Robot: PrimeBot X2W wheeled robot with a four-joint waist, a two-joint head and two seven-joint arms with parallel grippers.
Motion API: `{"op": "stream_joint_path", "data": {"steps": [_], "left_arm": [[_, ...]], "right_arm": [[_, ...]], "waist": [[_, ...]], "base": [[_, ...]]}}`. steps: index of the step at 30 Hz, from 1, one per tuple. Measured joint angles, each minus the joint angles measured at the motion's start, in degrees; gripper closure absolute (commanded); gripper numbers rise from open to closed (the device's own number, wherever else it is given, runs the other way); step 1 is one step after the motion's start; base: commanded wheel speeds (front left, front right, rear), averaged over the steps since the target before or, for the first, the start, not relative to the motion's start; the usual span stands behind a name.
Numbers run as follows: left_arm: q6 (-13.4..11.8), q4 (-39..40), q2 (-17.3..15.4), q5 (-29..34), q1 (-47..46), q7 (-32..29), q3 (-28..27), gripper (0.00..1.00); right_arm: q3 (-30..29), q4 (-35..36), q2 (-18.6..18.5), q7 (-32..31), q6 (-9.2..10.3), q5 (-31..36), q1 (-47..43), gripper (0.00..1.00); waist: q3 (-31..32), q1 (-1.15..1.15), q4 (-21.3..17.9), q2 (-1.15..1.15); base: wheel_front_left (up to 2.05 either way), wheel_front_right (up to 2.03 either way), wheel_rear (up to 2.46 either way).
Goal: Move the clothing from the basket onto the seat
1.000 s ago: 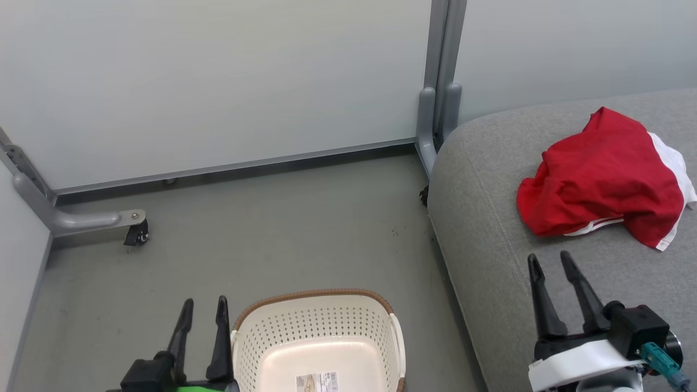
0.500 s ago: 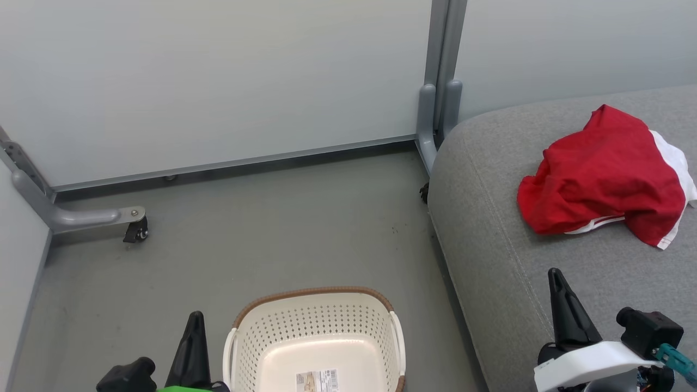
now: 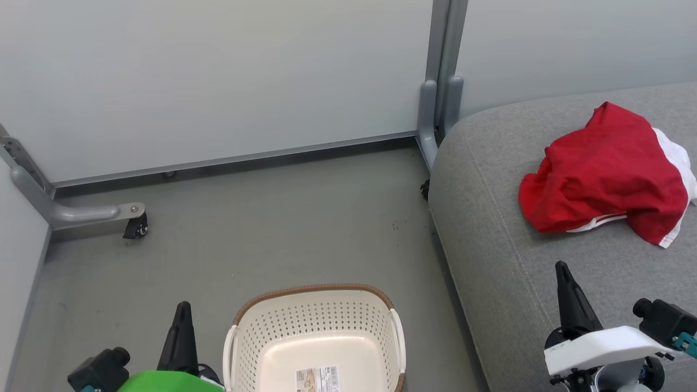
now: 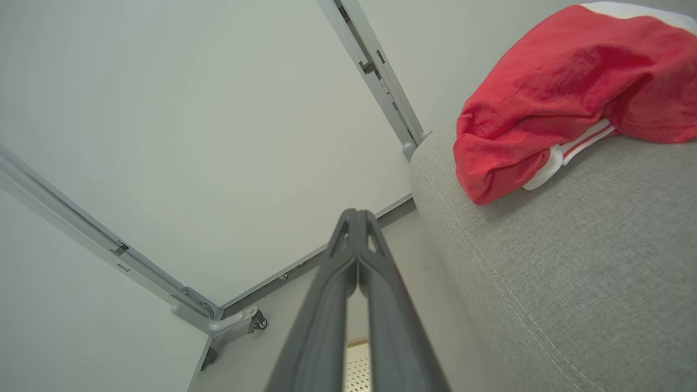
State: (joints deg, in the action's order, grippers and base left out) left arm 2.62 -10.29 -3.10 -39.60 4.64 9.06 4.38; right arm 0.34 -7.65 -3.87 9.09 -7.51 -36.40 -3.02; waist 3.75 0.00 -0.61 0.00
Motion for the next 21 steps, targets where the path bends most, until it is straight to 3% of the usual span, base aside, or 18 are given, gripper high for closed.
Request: {"op": "stream_joint_path", "data": {"steps": [21], "left_arm": [[1.5, -1.0, -0.3, -15.7, -3.0, -4.0, -2.5, 1.0]], "right_arm": [[-1.4, -1.8, -0.1, -4.0, 0.01, -16.8, 2.3, 1.0]], "waist": [[-0.8, 0.0, 0.1, 0.0]], "base": [[0.0, 0.0, 0.0]]}}
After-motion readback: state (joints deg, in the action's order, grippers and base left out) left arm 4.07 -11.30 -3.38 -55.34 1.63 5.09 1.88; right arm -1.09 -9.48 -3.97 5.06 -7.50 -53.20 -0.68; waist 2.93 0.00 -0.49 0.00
